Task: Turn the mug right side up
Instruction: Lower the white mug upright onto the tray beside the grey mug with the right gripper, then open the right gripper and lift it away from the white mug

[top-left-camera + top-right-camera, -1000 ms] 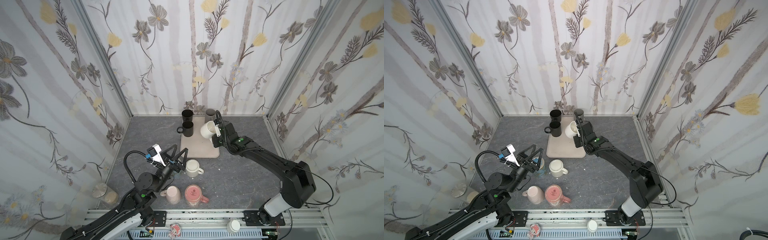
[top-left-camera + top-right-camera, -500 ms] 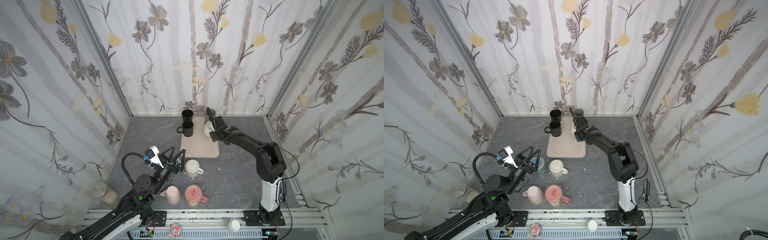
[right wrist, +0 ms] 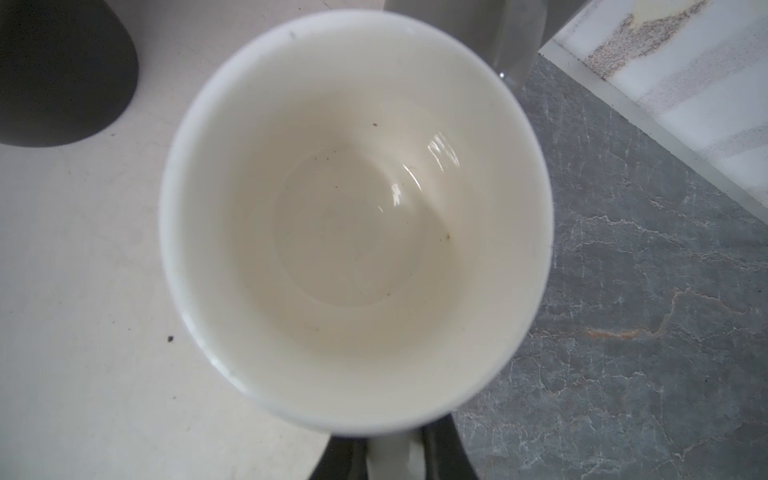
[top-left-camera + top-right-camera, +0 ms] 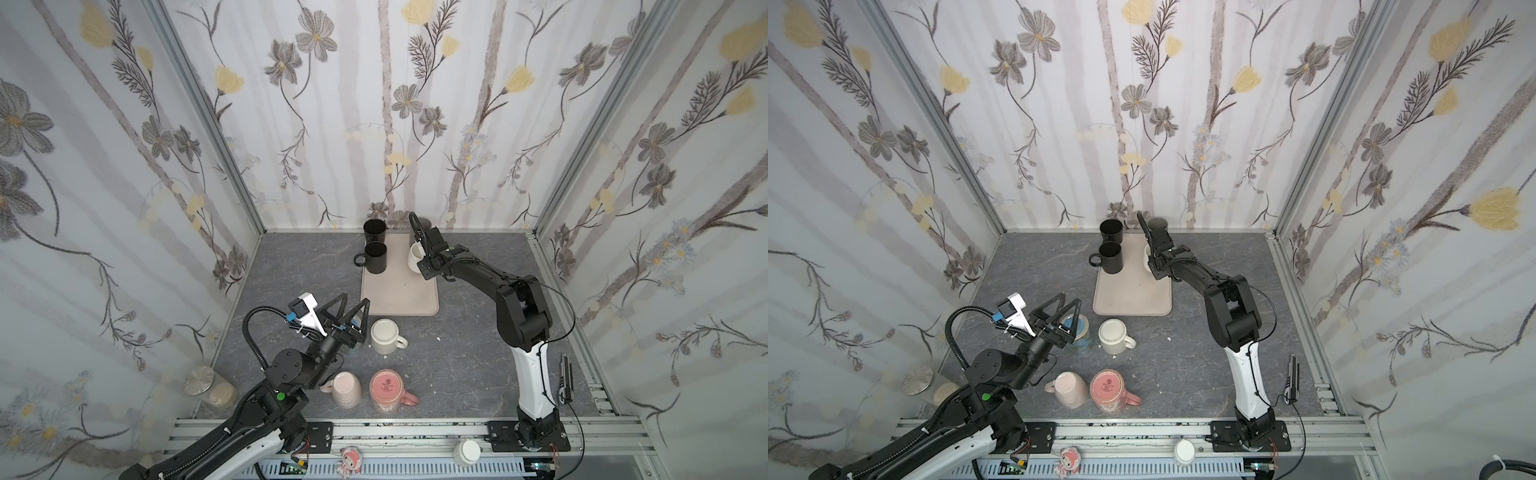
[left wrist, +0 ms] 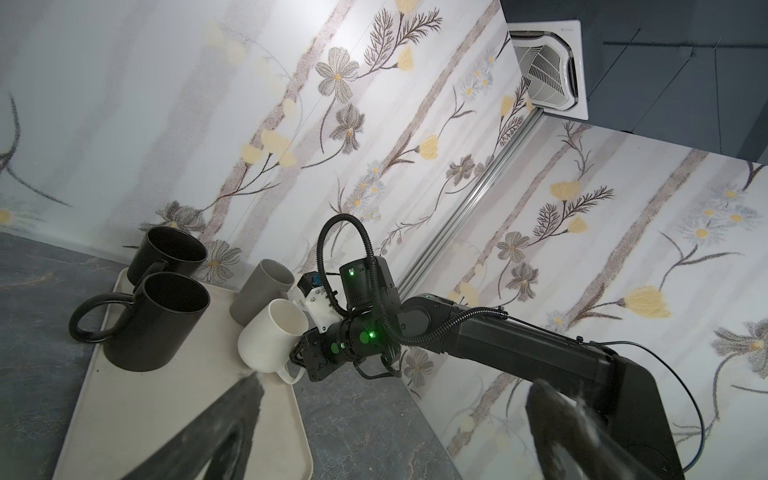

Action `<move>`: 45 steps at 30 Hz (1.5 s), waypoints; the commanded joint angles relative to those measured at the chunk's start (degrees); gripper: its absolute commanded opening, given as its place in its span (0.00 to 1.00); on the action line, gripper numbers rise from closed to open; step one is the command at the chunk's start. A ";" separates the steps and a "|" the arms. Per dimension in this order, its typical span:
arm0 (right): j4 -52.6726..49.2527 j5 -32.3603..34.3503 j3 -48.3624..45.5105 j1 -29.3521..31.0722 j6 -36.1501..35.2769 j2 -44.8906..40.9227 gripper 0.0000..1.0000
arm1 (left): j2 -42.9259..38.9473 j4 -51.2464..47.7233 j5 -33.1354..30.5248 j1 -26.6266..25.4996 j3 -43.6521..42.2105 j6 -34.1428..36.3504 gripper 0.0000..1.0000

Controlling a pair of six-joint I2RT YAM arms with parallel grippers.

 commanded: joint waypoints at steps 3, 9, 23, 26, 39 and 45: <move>0.31 0.69 2.71 -0.54 -0.81 1.54 0.00 | -0.01 1.14 0.40 -0.01 0.01 0.42 1.00; -0.86 0.00 4.13 -0.97 -0.64 3.24 0.00 | 0.94 1.30 0.99 -0.02 0.31 0.27 1.00; 1.27 0.39 -1.49 -1.04 1.97 -0.36 0.44 | 1.24 1.50 1.36 0.02 0.54 0.26 1.00; 2.08 0.40 -3.69 -1.00 2.68 -1.83 0.47 | 1.24 1.55 1.39 0.00 0.55 0.19 1.00; 4.68 4.44 -5.43 -4.62 5.18 -2.87 0.43 | 0.72 0.97 1.43 0.00 0.41 -0.09 1.00; 4.71 3.49 -3.33 -5.30 5.93 -1.81 0.48 | 0.54 0.80 1.36 0.05 0.38 0.02 1.00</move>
